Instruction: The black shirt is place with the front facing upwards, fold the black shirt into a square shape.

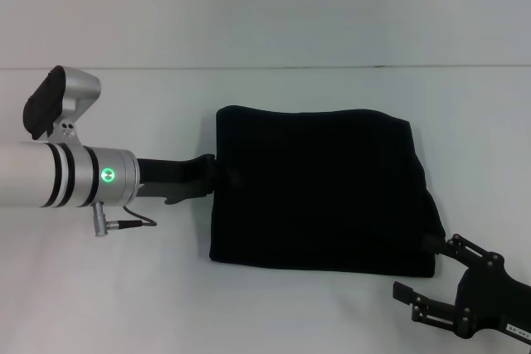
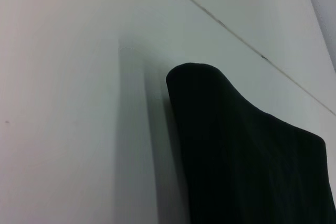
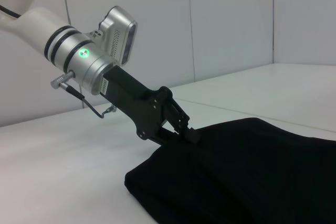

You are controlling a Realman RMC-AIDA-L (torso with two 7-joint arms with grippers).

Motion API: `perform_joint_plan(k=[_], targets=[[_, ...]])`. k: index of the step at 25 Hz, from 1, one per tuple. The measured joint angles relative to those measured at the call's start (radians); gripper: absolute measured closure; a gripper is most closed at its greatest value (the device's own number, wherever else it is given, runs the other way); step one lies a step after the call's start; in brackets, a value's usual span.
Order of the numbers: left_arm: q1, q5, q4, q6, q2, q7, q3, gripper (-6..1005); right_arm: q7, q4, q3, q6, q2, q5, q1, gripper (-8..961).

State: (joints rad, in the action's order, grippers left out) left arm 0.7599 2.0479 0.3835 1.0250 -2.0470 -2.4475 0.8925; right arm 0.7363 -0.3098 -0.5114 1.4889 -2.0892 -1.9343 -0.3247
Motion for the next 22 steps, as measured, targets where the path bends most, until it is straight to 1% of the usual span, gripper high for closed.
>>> perform_joint_plan(k=[1,7,12,17,20,22], targets=[[0.0,0.0,0.0,-0.002,-0.001,0.001,0.0,678,0.0,0.0,0.0,0.0,0.0,0.0,0.0,26],[0.001,-0.006,0.0,-0.042,-0.01,0.029,-0.004,784,0.0,0.0,0.004,-0.001,0.0,0.003,-0.003,26],[0.013,-0.012,0.007,-0.086,-0.012,0.038,-0.014,872,0.001,0.0,0.007,-0.003,-0.001,0.007,-0.021,26],[0.014,-0.017,0.034,-0.136,-0.014,0.041,-0.027,888,0.001,0.0,0.007,-0.003,-0.002,0.007,-0.029,26],[0.004,-0.026,0.034,-0.154,-0.01,0.042,-0.034,888,0.002,0.0,0.009,-0.004,-0.002,0.008,-0.031,26],[-0.012,-0.029,0.034,-0.161,-0.007,0.046,-0.06,888,0.002,0.0,0.013,-0.006,-0.002,0.008,-0.034,26]])
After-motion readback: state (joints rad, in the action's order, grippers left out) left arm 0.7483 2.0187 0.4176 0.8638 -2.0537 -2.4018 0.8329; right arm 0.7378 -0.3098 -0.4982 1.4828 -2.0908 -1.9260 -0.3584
